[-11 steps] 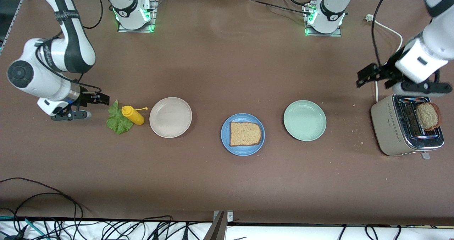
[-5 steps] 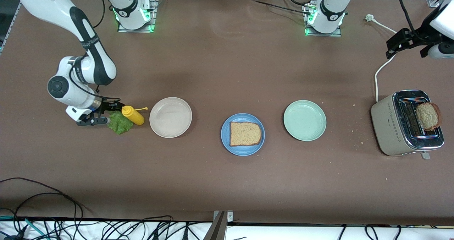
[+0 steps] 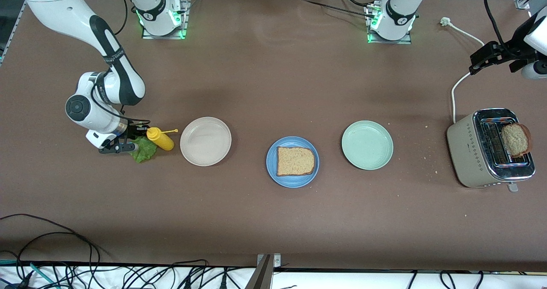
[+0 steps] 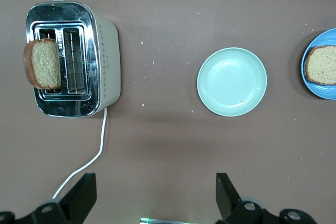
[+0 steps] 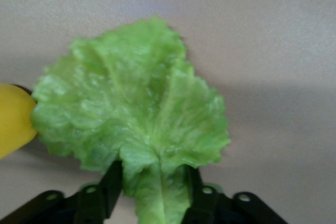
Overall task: Make sandwich in blue plate with both arms
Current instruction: 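Grasp the green lettuce leaf with the right gripper and lift it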
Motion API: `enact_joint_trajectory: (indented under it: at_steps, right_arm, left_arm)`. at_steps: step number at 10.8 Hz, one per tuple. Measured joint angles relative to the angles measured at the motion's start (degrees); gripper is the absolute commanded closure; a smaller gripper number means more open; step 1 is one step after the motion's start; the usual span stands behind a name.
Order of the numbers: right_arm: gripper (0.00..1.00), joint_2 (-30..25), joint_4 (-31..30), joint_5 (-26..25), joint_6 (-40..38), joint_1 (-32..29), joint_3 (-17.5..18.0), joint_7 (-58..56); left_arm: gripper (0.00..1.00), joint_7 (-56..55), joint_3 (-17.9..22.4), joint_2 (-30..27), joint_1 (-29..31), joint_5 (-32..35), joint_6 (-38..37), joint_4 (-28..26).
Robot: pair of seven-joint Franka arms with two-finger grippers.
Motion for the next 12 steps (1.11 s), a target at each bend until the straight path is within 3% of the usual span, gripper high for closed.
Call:
enact_joint_trajectory:
  at_steps: [5, 12]
  right_arm:
    - [0.93, -1.8, 2.16, 0.01, -3.78, 0.0, 0.01, -0.06]
    - [0.92, -4.32, 28.24, 2.34, -41.18, 0.08, 0.09, -0.06]
  left_arm:
    - [0.0, 0.0, 0.0, 0.01, 0.32, 0.0, 0.0, 0.0]
    - [0.0, 0.0, 0.0, 0.21, 0.65, 0.0, 0.0, 0.0]
